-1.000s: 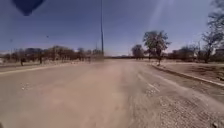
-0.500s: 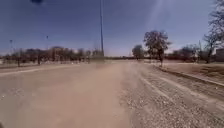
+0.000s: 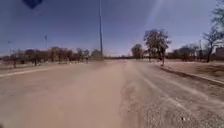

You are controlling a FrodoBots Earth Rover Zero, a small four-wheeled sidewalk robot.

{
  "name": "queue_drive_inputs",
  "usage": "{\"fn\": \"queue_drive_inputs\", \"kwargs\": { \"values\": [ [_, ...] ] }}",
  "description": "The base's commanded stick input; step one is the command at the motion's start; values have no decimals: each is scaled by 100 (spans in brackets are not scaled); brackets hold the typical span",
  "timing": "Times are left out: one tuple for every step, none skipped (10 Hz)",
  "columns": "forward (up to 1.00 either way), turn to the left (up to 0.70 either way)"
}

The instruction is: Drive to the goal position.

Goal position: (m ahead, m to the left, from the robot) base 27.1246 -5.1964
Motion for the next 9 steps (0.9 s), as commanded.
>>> {"fn": "queue_drive_inputs", "kwargs": {
  "values": [
    [100, 0],
    [100, 0],
    [100, 0],
    [100, 0],
    [100, 0],
    [100, 0],
    [100, 0],
    [100, 0],
    [100, 0]
  ]
}}
